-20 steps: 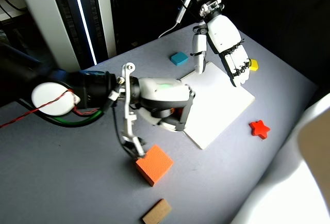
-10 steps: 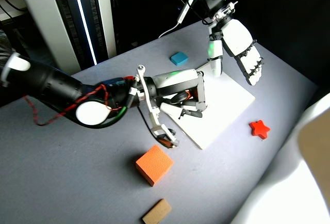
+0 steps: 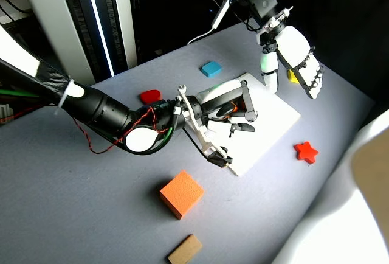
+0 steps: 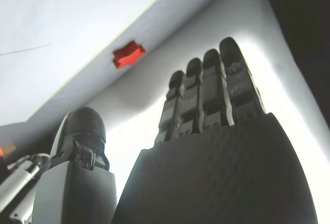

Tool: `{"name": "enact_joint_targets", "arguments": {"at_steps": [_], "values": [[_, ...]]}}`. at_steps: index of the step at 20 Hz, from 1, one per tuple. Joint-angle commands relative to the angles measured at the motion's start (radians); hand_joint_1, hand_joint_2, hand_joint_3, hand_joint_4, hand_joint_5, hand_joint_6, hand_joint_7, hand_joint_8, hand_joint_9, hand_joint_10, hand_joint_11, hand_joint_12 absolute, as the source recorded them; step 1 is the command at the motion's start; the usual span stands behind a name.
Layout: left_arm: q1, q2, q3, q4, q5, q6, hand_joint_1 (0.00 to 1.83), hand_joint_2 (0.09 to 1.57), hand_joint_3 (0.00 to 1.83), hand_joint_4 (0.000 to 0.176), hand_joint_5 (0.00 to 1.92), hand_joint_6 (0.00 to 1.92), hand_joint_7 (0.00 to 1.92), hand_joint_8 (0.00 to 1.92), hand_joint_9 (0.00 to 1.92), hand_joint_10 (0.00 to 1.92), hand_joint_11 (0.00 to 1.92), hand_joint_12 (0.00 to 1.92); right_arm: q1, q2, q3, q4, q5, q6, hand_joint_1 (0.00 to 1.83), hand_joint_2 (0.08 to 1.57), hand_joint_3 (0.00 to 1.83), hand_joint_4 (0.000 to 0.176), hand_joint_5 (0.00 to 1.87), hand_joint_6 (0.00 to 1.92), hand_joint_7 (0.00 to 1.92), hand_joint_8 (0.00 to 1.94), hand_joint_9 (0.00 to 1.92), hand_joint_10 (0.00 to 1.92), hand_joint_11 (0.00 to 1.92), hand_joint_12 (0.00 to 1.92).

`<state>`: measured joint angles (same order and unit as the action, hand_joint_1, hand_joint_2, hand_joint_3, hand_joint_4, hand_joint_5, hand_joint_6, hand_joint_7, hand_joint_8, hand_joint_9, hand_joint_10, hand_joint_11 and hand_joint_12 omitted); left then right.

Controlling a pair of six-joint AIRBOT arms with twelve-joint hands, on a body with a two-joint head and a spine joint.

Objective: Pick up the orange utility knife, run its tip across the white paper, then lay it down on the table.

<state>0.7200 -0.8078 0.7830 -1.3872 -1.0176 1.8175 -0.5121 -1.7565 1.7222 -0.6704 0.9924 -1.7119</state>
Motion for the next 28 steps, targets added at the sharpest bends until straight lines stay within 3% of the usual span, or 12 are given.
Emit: {"name": "enact_joint_targets", "arguments": {"at_steps": [1,4,6,9,13,21,23,26,28], "values": [[0.002,0.003,0.006,0.051,-0.082,0.000,0.13,1.26,0.00,0.012,0.03,0.00,0.07,0.00,0.06,0.00,0.00,0.34,-0.002,-0.009,-0.002,0.030,0.130,-0.036,1.47,1.33,0.00,0.176,1.34,1.92,1.59,1.94,1.68,1.92,1.74,1.92],[0.002,0.003,0.001,0.054,-0.082,0.000,0.13,1.26,0.00,0.010,0.01,0.00,0.06,0.00,0.05,0.00,0.00,0.28,-0.010,-0.025,0.003,-0.020,0.140,-0.010,1.52,1.29,0.00,0.176,1.36,1.92,1.55,1.94,1.65,1.92,1.71,1.92],[0.002,0.003,-0.006,0.057,-0.082,0.000,0.13,1.26,0.00,0.009,0.02,0.01,0.07,0.00,0.07,0.01,0.00,0.35,-0.016,-0.027,0.005,-0.047,0.145,-0.004,1.51,1.30,0.00,0.176,1.35,1.92,1.56,1.94,1.66,1.92,1.72,1.92],[0.002,0.003,-0.015,0.057,-0.082,0.000,0.12,1.26,0.00,0.008,0.02,0.00,0.07,0.00,0.06,0.00,0.00,0.30,-0.032,-0.027,0.009,-0.067,0.152,-0.003,1.49,1.30,0.00,0.176,1.27,1.92,1.53,1.94,1.64,1.92,1.70,1.92],[-0.004,0.003,-0.015,0.057,-0.082,0.000,0.12,1.26,0.00,0.012,0.02,0.00,0.08,0.00,0.07,0.00,0.00,0.36,-0.047,-0.017,0.010,-0.078,0.157,0.006,1.50,1.32,0.00,0.176,1.31,1.92,1.53,1.94,1.64,1.92,1.71,1.92],[-0.010,0.003,-0.013,0.057,-0.082,0.000,0.13,1.26,0.00,0.009,0.04,0.00,0.09,0.00,0.10,0.01,0.00,0.56,-0.092,0.047,0.009,-0.103,0.193,0.019,1.50,1.30,0.00,0.176,1.29,1.92,1.54,1.94,1.65,1.92,1.72,1.92],[-0.012,0.002,-0.014,0.057,-0.082,0.000,0.12,1.26,0.00,0.010,0.03,0.00,0.09,0.00,0.09,0.00,0.00,0.51,-0.097,0.066,0.007,-0.106,0.201,0.021,1.48,1.30,0.00,0.176,1.29,1.92,1.54,1.94,1.65,1.92,1.72,1.92],[-0.012,0.001,-0.014,0.057,-0.082,0.001,0.12,1.26,0.00,0.008,0.03,0.00,0.09,0.00,0.10,0.00,0.00,0.59,-0.095,0.092,-0.012,-0.111,0.200,0.024,1.49,1.32,0.00,0.176,1.34,1.92,1.56,1.94,1.66,1.92,1.72,1.92],[-0.012,0.001,-0.014,0.057,-0.082,0.002,0.11,1.26,0.00,0.007,0.03,0.00,0.10,0.00,0.09,0.00,0.00,0.49,-0.090,0.109,-0.033,-0.111,0.191,0.024,1.51,1.31,0.00,0.176,1.35,1.92,1.56,1.94,1.66,1.92,1.73,1.92]]}}
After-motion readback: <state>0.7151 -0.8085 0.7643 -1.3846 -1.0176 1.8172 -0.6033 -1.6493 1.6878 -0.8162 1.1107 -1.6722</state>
